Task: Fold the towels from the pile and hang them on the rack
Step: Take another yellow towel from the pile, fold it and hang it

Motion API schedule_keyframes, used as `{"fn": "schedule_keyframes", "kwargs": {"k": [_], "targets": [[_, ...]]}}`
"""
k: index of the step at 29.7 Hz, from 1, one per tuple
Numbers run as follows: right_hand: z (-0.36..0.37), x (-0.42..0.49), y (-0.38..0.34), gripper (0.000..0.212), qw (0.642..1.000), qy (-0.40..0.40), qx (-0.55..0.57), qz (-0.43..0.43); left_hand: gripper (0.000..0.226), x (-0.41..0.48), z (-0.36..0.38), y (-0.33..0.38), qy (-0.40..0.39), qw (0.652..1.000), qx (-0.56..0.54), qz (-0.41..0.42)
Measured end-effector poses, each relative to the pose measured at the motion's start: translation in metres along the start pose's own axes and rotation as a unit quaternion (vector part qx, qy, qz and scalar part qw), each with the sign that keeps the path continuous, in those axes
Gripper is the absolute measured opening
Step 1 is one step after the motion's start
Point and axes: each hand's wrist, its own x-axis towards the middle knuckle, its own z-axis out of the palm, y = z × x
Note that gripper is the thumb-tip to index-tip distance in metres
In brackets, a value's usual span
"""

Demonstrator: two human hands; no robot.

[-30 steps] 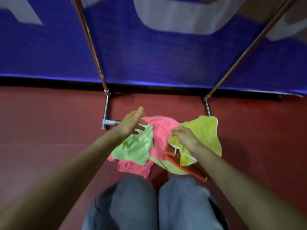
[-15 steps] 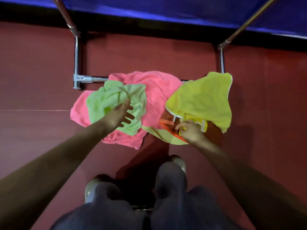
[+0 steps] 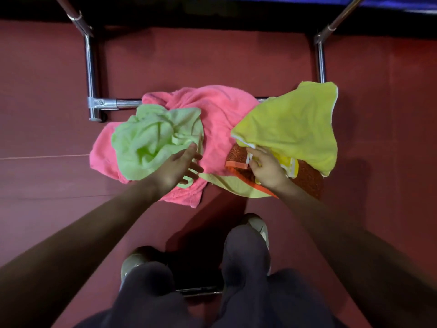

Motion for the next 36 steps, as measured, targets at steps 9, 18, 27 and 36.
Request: {"fn": "schedule_keyframes", "kwargs": {"k": [9,18,27,36], "targets": [[-0.099,-0.058,-0.090,0.024,0.895,0.047,0.442,0.028,0.042,-0.044,-0.001,0.058,0.022,0.993,0.011,0.116],[-0.218,-0.139,-0.186,0.034,0.865,-0.064,0.475,-0.149,0.033,-0.157,-0.011,0.156,-0.030,0.934,0.033,0.355],[-0.254,-0.203,-0.230,0.018,0.795,-0.033,0.547,-0.259,0.037,-0.254,-0.021,0.190,0.101,0.882,0.013,0.460],[-0.200,-0.263,-0.203,0.050,0.839,-0.005,0.492,-0.231,0.024,-0.327,-0.030,0.190,0.230,0.842,-0.024,0.488]]}}
